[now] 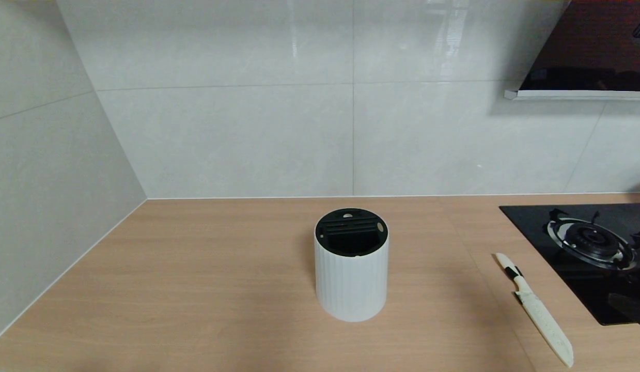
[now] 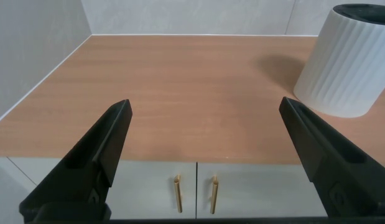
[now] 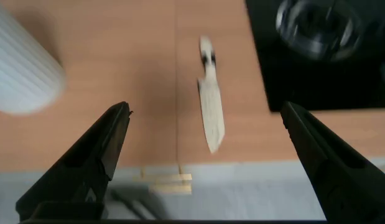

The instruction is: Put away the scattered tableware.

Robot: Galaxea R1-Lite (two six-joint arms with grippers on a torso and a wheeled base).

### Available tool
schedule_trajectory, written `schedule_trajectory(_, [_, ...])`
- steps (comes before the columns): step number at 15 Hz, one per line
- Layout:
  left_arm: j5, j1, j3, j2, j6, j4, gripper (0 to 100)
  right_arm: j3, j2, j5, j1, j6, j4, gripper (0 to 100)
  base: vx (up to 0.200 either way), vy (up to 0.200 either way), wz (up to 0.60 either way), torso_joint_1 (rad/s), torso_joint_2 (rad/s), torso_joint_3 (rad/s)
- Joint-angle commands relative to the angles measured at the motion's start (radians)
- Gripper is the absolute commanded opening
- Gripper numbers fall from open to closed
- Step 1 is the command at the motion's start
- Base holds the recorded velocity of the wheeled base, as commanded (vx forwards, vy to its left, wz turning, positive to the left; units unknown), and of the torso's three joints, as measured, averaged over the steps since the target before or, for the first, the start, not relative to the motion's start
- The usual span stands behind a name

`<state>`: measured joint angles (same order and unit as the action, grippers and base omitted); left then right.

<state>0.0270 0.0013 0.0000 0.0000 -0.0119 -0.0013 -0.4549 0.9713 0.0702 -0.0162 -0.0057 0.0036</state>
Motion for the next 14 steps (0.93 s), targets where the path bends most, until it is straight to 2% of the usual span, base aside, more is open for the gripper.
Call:
schedule_trajectory(1, [0.001, 0.0, 0.0, 0.0, 0.0, 0.0, 100, 0.019, 0.19, -0.024, -0.007, -0.002, -0.001, 100, 0.0, 0.0, 0.0, 0.0, 0.0, 0.0])
schedule_trajectory(3, [0.001, 0.0, 0.0, 0.0, 0.0, 0.0, 100, 0.021, 0.29, -0.086, -0.007, -0.011, -0.008, 100, 0.0, 0.0, 0.0, 0.0, 0.0, 0.0])
schedule_trajectory(7, [0.001, 0.0, 0.0, 0.0, 0.0, 0.0, 100, 0.019, 0.492, -0.087, -0.011, -0.008, -0.113, 100, 0.0, 0.0, 0.0, 0.0, 0.0, 0.0])
schedule_trajectory(12, [0.001, 0.0, 0.0, 0.0, 0.0, 0.0, 100, 0.019, 0.816, -0.086, -0.07, -0.022, -0.399, 100, 0.0, 0.0, 0.0, 0.0, 0.0, 0.0])
schedule_trajectory(14, [0.001, 0.0, 0.0, 0.0, 0.0, 0.0, 100, 0.015, 0.919, -0.086, -0.073, -0.023, -0.475, 100, 0.0, 0.0, 0.0, 0.0, 0.0, 0.0])
